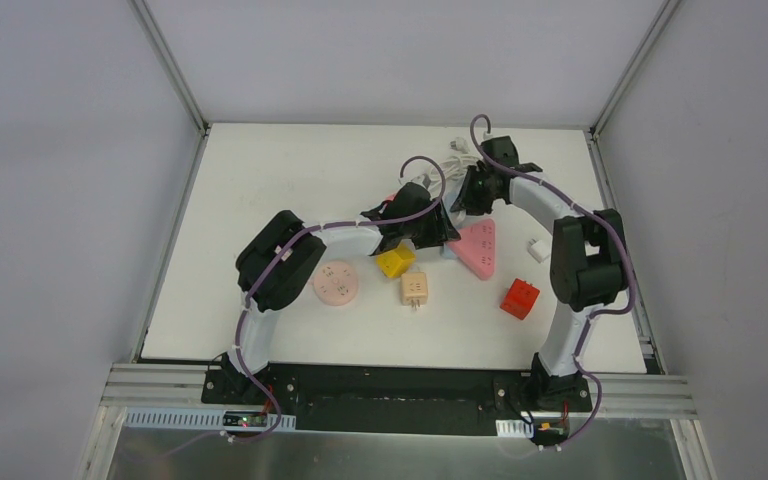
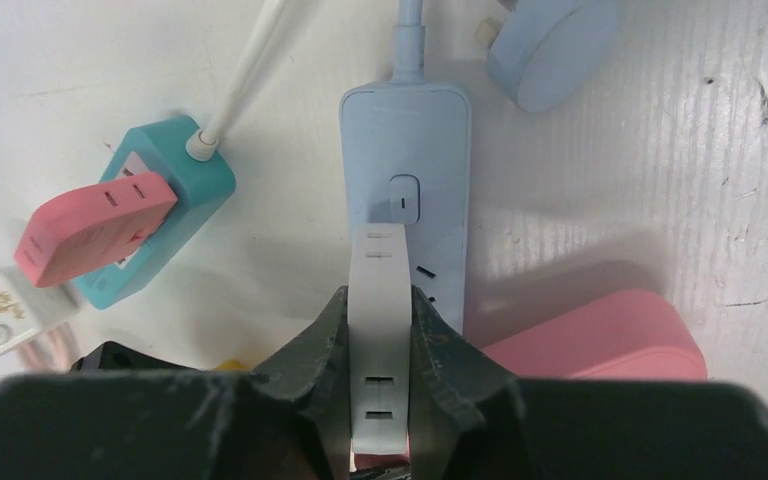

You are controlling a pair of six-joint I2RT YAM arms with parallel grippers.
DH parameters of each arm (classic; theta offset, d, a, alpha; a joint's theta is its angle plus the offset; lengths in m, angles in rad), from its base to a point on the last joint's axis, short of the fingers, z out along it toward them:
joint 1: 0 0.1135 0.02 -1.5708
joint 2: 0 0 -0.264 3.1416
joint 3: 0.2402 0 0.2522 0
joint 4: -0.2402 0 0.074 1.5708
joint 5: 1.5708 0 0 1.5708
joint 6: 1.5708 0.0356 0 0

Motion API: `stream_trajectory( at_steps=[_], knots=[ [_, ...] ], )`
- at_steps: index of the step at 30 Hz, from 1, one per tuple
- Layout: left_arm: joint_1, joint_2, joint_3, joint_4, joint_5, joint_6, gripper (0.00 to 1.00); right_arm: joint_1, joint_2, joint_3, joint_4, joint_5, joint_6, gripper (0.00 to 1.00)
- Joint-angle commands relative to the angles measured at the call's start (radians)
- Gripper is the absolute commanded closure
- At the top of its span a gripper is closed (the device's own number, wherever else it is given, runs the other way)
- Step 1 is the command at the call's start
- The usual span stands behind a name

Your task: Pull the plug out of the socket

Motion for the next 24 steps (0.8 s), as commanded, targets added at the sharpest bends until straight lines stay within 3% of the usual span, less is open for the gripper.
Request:
stream_trajectory(
  at_steps=[1, 4, 10, 12, 15, 18, 24],
  knots=[
    [0.001, 0.014, -0.004, -0.089, -0.047, 0.021, 0.92, 0.067, -0.04, 0.069, -0.1, 0.075, -0.033, 1.0],
    [0.002, 0.015, -0.003, -0.091, -0.047, 0.02, 0.93, 0.049, -0.062, 0.073, -0.099, 0.035, -0.029, 1.0],
    [0.001, 0.018, 0.003, -0.099, -0.047, 0.02, 0.94, -0.076, -0.11, -0.004, 0.058, -0.276, 0.097, 1.0],
    [0.001, 0.021, 0.007, -0.102, -0.048, 0.021, 0.94, -0.068, -0.102, -0.008, 0.059, -0.283, 0.097, 1.0],
    [0.001, 0.027, 0.018, -0.115, -0.047, 0.021, 0.94, -0.008, -0.084, 0.011, -0.009, -0.143, 0.032, 1.0],
    [0.001, 0.029, 0.023, -0.123, -0.048, 0.023, 0.93, 0.068, -0.068, 0.027, -0.068, 0.144, -0.061, 1.0],
    [0.001, 0.032, 0.03, -0.13, -0.048, 0.026, 0.93, 0.061, -0.091, 0.019, -0.058, 0.165, -0.094, 1.0]
  ],
)
